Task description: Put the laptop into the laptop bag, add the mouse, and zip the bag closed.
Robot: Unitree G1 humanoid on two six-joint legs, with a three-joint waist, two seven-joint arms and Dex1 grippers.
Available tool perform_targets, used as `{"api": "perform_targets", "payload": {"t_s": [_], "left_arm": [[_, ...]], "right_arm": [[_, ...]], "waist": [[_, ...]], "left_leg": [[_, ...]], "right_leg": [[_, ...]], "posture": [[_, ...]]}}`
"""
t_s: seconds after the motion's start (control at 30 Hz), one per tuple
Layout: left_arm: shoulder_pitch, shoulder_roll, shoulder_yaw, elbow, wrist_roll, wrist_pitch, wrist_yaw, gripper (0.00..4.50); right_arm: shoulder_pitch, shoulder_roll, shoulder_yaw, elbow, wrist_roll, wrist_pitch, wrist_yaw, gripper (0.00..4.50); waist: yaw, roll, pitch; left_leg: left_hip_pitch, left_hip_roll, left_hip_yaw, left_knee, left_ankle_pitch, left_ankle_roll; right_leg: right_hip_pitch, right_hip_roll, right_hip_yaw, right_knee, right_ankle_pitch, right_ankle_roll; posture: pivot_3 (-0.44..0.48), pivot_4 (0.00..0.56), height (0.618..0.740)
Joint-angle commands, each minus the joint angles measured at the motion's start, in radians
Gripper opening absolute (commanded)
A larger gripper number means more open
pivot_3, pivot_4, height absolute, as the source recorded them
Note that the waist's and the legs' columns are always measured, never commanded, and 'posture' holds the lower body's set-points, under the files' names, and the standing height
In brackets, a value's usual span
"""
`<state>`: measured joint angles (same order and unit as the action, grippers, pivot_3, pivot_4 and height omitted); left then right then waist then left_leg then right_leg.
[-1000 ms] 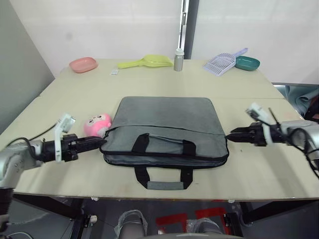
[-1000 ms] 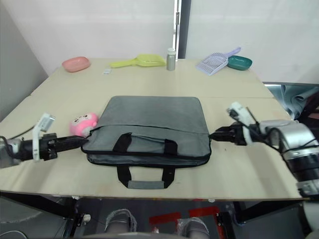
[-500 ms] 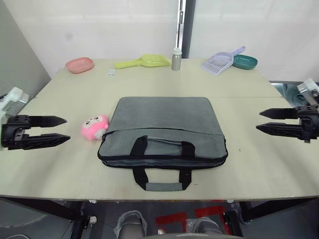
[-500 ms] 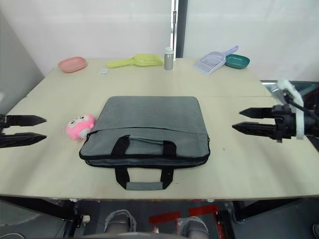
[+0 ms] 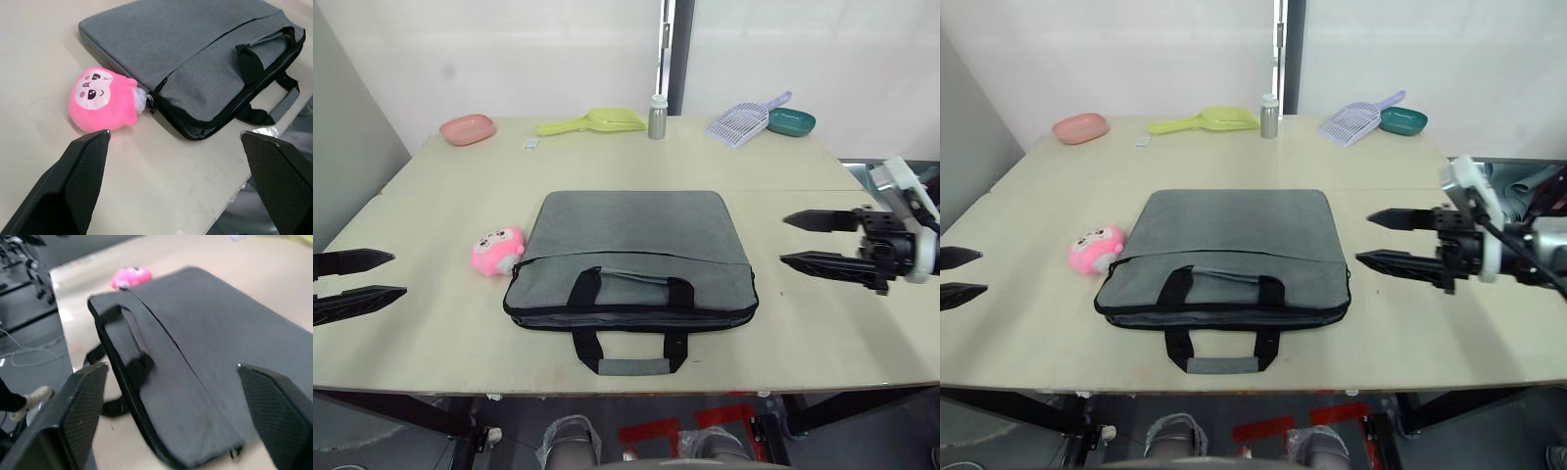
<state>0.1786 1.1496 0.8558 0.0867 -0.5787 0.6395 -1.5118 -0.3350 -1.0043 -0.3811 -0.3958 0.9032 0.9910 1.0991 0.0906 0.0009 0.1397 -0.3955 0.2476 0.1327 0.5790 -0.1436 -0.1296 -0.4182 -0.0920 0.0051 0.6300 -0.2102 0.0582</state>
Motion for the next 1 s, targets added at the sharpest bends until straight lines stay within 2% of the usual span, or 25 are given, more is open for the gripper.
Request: {"api": "perform_targets", "payload": {"t_s": [0.03, 0.2, 0.3, 0.33, 0.43, 0.67, 0.9, 1.0], "left_arm": [[-0.015, -0.04, 0.044, -0.023, -0.02, -0.017, 0.061, 4.5], [0.013, -0.109, 0.059, -0.068, -0.057, -0.004, 0.097, 4.5], [0.015, -0.132, 0.068, -0.072, -0.085, 0.008, 0.116, 4.5], [0.006, -0.138, 0.071, -0.07, -0.103, 0.018, 0.124, 4.5], [-0.005, -0.151, 0.072, -0.104, -0.167, 0.058, 0.131, 4.5], [0.035, -0.189, -0.033, -0.369, -0.268, 0.09, 0.135, 4.5], [-0.06, -0.147, -0.074, -0.384, -0.325, 0.105, 0.159, 4.5], [-0.1, -0.135, -0.114, -0.375, -0.321, 0.102, 0.171, 4.5]], "right_arm": [[-0.112, 0.062, 0.128, 0.006, -0.004, -0.004, -0.064, 3.02], [-0.24, 0.16, 0.404, 0.05, -0.143, -0.059, -0.068, 1.19], [-0.27, 0.211, 0.585, 0.128, -0.288, -0.146, -0.042, 0.2], [-0.287, 0.24, 0.625, 0.172, -0.323, -0.17, -0.037, 0.05], [-0.335, 0.312, 0.701, 0.282, -0.399, -0.221, -0.021, 0.05], [-0.372, 0.396, 0.77, 0.382, -0.48, -0.274, 0.034, 0.05], [-0.419, 0.479, 0.932, 0.538, -0.707, -0.337, -0.017, 0.05], [-0.433, 0.489, 0.983, 0.568, -0.763, -0.332, 0.0, 0.05]], "waist": [[0.001, 0.0, 0.0], [0.004, -0.001, -0.001], [0.004, -0.003, -0.002], [0.004, -0.003, -0.002], [0.003, -0.003, -0.002], [0.003, -0.003, -0.002], [-0.015, -0.004, -0.003], [-0.022, -0.004, -0.005]], "left_leg": [[0.001, 0.0, 0.0, 0.0, 0.0, 0.0], [0.001, 0.0, 0.0, 0.001, 0.0, 0.0], [-0.001, 0.0, -0.001, 0.001, 0.0, -0.001], [-0.001, 0.0, -0.002, 0.0, 0.0, -0.001], [-0.003, 0.0, -0.002, 0.002, 0.0, -0.001], [-0.004, 0.0, -0.002, 0.002, 0.0, -0.001], [-0.001, 0.001, -0.003, 0.005, 0.0, -0.001], [0.007, 0.0, -0.002, 0.006, 0.0, -0.002]], "right_leg": [[0.001, 0.0, 0.0, 0.001, 0.0, 0.0], [0.0, 0.0, 0.0, 0.001, 0.0, 0.0], [0.0, 0.0, -0.001, 0.001, 0.0, 0.0], [0.0, 0.0, -0.001, 0.0, 0.0, 0.0], [-0.001, 0.0, -0.001, 0.002, 0.0, 0.0], [-0.001, 0.0, -0.002, 0.002, 0.0, 0.0], [-0.001, 0.001, -0.001, 0.008, 0.0, 0.0], [0.004, 0.001, 0.001, 0.011, 0.0, -0.001]], "posture": [[0.0, 0.15, 0.74], [0.0, 0.15, 0.74], [0.0, 0.15, 0.74], [0.0, 0.15, 0.74], [0.0, 0.15, 0.74], [0.0, 0.15, 0.74], [0.0, 0.15, 0.74], [0.0, 0.15, 0.74]]}}
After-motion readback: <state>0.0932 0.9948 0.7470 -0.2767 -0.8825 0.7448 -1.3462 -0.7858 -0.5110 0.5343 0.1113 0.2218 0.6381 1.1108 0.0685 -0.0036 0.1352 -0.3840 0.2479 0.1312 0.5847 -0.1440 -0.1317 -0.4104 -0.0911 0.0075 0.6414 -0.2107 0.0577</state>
